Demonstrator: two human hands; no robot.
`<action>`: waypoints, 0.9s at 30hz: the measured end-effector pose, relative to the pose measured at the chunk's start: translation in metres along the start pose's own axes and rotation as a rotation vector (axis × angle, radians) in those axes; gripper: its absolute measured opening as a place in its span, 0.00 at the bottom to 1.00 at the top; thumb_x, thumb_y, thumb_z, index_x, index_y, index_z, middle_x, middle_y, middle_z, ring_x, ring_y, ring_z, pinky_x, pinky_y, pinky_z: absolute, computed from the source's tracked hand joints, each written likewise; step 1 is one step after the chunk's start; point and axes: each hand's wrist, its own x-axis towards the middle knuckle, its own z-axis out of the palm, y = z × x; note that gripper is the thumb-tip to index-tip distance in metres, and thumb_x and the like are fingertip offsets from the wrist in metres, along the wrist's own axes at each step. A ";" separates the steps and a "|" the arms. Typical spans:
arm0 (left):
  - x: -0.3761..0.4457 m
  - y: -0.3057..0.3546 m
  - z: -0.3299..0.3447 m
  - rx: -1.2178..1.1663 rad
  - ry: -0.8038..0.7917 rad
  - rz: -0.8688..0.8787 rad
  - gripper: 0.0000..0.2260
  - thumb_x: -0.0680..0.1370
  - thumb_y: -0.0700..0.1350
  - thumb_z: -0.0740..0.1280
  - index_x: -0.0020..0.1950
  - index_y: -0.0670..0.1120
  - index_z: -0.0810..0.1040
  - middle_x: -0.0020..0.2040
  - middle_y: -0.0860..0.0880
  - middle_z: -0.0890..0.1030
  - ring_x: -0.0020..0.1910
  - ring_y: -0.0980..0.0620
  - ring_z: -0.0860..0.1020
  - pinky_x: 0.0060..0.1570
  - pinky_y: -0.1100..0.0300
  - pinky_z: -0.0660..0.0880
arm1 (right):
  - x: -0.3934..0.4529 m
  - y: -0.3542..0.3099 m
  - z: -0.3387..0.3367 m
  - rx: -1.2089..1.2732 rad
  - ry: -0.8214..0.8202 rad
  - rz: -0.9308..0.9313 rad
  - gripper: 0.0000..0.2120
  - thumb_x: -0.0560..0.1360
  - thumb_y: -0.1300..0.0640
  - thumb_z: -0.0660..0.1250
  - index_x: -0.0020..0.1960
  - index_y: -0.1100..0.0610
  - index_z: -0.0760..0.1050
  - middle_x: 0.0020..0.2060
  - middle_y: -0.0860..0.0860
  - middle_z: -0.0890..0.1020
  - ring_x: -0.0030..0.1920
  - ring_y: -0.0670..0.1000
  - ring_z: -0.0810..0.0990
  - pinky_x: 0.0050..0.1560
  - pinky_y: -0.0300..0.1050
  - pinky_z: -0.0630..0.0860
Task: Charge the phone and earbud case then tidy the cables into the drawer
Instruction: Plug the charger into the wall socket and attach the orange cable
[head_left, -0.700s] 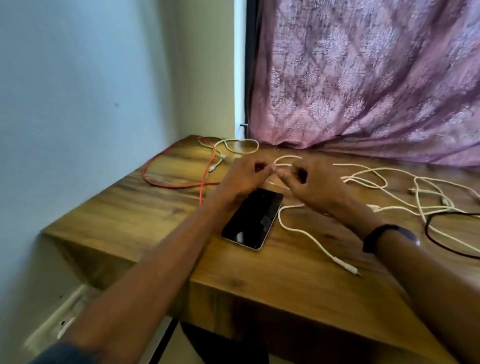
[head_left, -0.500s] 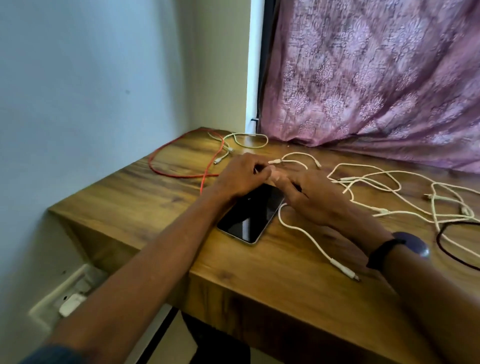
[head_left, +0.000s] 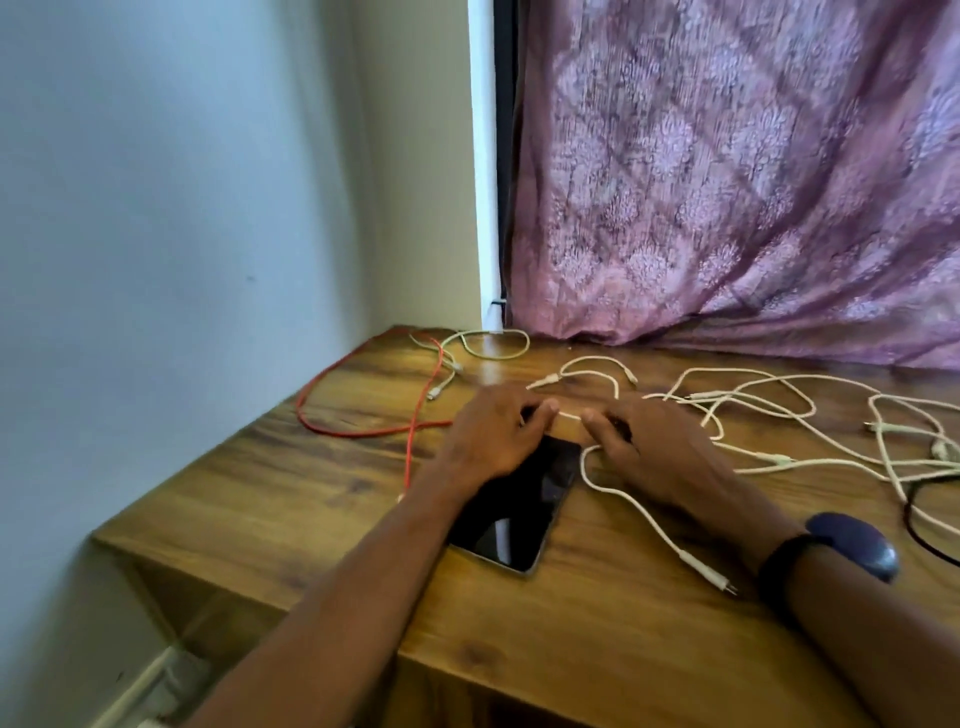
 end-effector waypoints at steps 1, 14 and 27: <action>0.000 -0.001 0.000 0.041 0.024 -0.032 0.15 0.82 0.54 0.63 0.45 0.47 0.84 0.39 0.49 0.84 0.40 0.50 0.80 0.42 0.54 0.76 | 0.002 0.004 0.000 0.015 0.002 0.027 0.27 0.79 0.35 0.51 0.42 0.52 0.79 0.38 0.49 0.82 0.40 0.53 0.80 0.44 0.51 0.77; -0.002 -0.048 -0.041 0.150 0.242 -0.584 0.11 0.79 0.52 0.69 0.60 0.52 0.79 0.51 0.48 0.86 0.52 0.47 0.83 0.54 0.50 0.80 | -0.002 0.010 -0.014 0.085 0.056 0.117 0.17 0.83 0.46 0.61 0.40 0.53 0.76 0.34 0.46 0.75 0.39 0.51 0.76 0.42 0.48 0.69; -0.001 0.012 -0.044 -0.716 0.168 -0.188 0.11 0.81 0.34 0.66 0.62 0.38 0.83 0.52 0.41 0.87 0.40 0.60 0.83 0.40 0.70 0.76 | -0.022 -0.059 -0.019 0.114 0.038 -0.481 0.27 0.79 0.58 0.67 0.77 0.44 0.68 0.67 0.48 0.79 0.61 0.51 0.79 0.59 0.51 0.79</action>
